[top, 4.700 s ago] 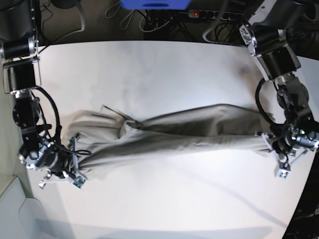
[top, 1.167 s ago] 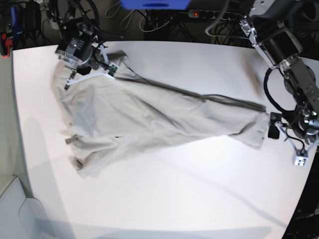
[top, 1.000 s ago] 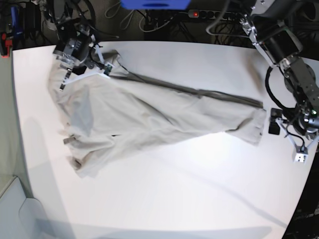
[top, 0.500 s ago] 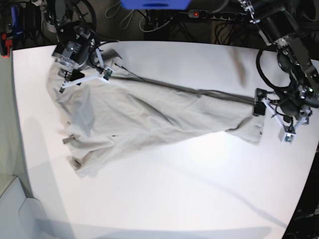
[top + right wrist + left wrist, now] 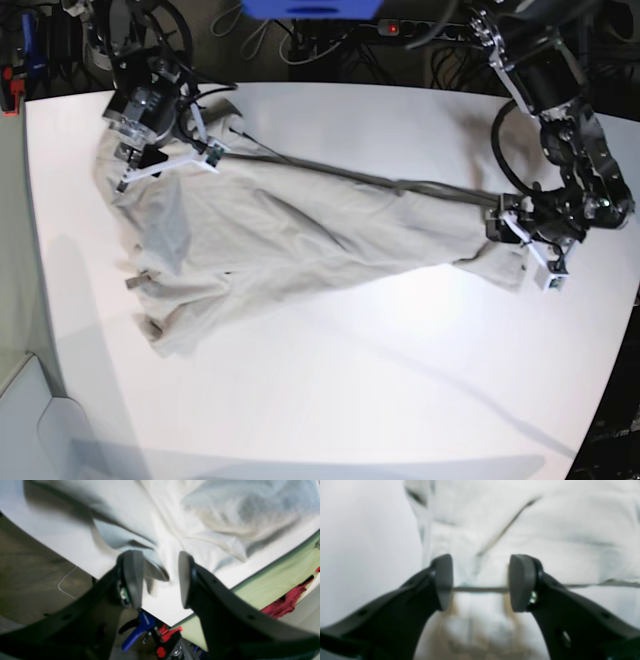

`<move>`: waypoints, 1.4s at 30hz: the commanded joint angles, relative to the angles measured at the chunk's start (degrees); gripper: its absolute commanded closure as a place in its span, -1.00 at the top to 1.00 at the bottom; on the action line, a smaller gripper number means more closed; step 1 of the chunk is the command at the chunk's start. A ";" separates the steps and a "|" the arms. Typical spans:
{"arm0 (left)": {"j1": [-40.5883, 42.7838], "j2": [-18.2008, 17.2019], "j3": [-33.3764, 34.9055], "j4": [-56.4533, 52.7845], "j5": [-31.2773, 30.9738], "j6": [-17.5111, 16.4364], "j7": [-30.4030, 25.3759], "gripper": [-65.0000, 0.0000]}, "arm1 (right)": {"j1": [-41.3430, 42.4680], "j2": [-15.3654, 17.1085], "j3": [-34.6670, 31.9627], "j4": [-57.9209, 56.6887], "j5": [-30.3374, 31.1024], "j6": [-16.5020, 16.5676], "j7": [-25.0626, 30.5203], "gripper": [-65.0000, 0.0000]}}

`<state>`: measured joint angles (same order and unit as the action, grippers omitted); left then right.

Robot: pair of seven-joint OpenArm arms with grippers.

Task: Layout the t-shirt on the table in an organized manner, then fold the t-shirt properly
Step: 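Release and reposition the left gripper along the folded shirt edge, then pull the shirt fabric with the right gripper to spread the fold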

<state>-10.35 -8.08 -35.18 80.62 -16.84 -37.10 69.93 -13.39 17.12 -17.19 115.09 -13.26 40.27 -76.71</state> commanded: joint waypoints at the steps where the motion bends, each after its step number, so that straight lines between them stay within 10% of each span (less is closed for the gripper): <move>1: -1.56 -0.67 -0.12 0.04 -0.96 0.05 -2.02 0.05 | 0.24 0.33 0.27 1.00 -0.59 -0.27 -0.08 -0.27; 13: -6.84 -0.50 0.15 -15.61 -1.31 0.05 -7.03 -0.03 | 1.30 0.50 0.36 1.00 -0.59 -0.27 -0.08 -0.27; 19: -4.82 -0.58 -0.12 -9.28 -1.23 0.05 -5.18 -1.00 | 3.76 1.82 10.38 1.09 -0.59 -0.27 -0.08 -0.27; 29: -0.77 -2.61 -0.12 -7.96 -1.40 0.05 -5.18 -0.99 | 19.59 2.88 16.88 -0.32 -0.24 -0.27 0.00 -0.25; 37: 0.72 -2.78 -0.21 -2.42 -1.58 -0.57 -4.66 -0.99 | 41.12 -5.92 9.85 -22.30 -0.50 -0.27 9.32 -0.23; 42: 0.81 -2.34 -0.21 7.07 -1.58 -0.57 1.32 -0.99 | 49.21 -9.08 9.85 -44.54 -0.59 -0.27 16.53 0.14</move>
<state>-8.38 -9.82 -35.44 86.76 -17.76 -37.54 71.81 33.54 7.49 -7.70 69.34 -13.34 40.34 -60.64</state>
